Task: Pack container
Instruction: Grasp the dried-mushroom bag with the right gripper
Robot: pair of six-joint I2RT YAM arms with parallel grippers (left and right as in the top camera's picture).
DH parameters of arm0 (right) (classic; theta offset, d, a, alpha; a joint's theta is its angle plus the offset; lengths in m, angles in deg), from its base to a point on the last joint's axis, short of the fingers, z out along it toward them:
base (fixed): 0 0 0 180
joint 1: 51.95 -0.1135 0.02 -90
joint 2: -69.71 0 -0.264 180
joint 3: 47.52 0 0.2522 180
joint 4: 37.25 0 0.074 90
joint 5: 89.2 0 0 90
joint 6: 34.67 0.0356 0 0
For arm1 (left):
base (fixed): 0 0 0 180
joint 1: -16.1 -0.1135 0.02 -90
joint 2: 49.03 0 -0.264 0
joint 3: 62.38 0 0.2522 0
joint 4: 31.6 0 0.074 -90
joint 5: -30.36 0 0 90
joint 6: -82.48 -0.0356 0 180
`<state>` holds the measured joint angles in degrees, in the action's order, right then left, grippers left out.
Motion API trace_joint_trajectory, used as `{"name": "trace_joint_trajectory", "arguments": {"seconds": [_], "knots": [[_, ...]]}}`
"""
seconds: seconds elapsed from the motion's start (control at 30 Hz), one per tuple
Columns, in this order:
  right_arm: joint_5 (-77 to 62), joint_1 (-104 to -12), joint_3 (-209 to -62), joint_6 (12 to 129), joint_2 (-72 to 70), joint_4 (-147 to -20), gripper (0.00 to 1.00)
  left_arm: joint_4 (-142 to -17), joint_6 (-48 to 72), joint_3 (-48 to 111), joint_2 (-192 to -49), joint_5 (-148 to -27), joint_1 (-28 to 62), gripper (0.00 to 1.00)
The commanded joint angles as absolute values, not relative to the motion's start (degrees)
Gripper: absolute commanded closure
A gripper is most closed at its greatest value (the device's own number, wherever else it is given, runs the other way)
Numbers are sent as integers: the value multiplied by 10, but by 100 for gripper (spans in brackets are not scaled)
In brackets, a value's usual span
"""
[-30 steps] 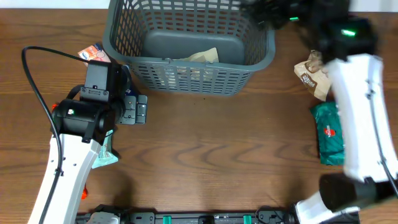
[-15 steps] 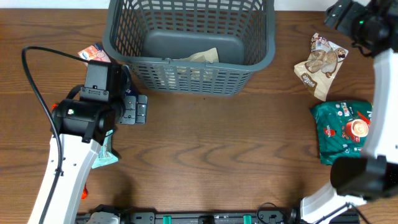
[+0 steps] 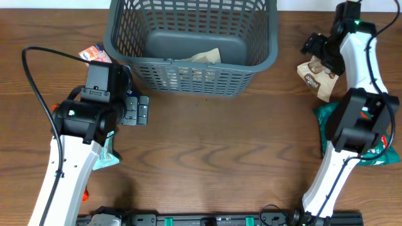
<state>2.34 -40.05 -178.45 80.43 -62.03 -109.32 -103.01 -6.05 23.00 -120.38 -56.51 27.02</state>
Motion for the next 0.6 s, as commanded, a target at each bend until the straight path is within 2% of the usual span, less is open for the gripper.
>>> {"name": "trace_joint_trajectory", "arguments": {"seconds": [0.0,0.57], "knots": [[31,-392,-1786,810,-639,-1077,1,-1031,-66,228,-1201,-567,268,1],[36,-380,-1785,788,-689,-999,1,-1038,-63,228,-1201,-567,268,1]]}}
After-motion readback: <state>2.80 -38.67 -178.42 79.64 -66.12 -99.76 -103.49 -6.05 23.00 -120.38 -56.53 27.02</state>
